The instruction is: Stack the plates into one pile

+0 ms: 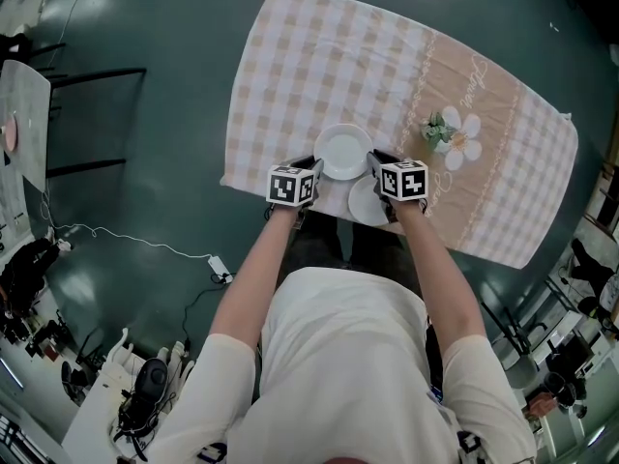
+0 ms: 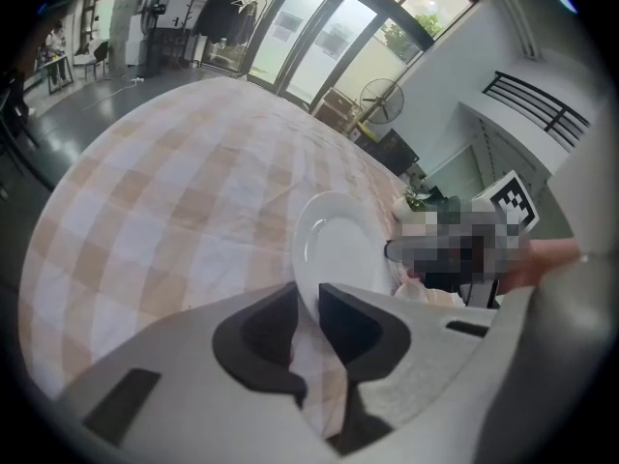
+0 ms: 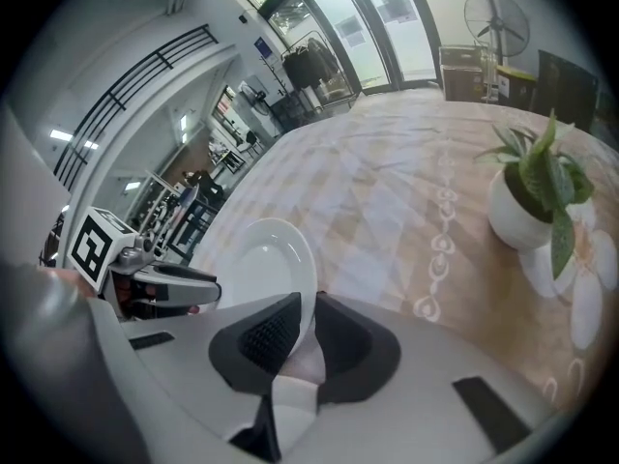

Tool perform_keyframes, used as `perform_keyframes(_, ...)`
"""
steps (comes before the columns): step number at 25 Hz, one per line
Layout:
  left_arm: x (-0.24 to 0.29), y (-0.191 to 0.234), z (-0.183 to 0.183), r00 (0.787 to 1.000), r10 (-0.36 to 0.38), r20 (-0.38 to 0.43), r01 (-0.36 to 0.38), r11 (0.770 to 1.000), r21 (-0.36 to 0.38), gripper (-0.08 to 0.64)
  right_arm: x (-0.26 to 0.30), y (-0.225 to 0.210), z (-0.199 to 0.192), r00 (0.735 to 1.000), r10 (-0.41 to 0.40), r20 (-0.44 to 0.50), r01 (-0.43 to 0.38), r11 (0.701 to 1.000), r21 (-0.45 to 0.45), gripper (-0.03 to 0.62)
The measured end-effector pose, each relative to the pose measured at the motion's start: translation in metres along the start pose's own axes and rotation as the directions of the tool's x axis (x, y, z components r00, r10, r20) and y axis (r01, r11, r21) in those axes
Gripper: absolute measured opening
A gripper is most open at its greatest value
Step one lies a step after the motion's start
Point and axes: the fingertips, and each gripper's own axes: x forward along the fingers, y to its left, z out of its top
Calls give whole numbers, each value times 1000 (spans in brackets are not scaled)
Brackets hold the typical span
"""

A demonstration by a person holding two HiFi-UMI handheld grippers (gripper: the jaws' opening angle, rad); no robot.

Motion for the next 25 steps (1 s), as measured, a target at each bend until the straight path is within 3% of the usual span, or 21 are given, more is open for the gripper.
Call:
perform_keyframes(11, -12, -27, 1, 1000, -14, 17, 14, 1000, 21, 64, -33, 3, 10, 998, -2, 69, 4, 1000, -28, 63)
perform_keyframes(16, -14, -54, -4, 999, -41, 18, 40, 998, 54, 63, -59, -6, -2, 996, -21, 86, 23, 999, -27, 63)
perform_keyframes(25, -3, -91, -33, 997, -68, -48, 73, 992, 102, 57, -87, -26, -46, 997, -54, 55, 54, 999, 7, 63)
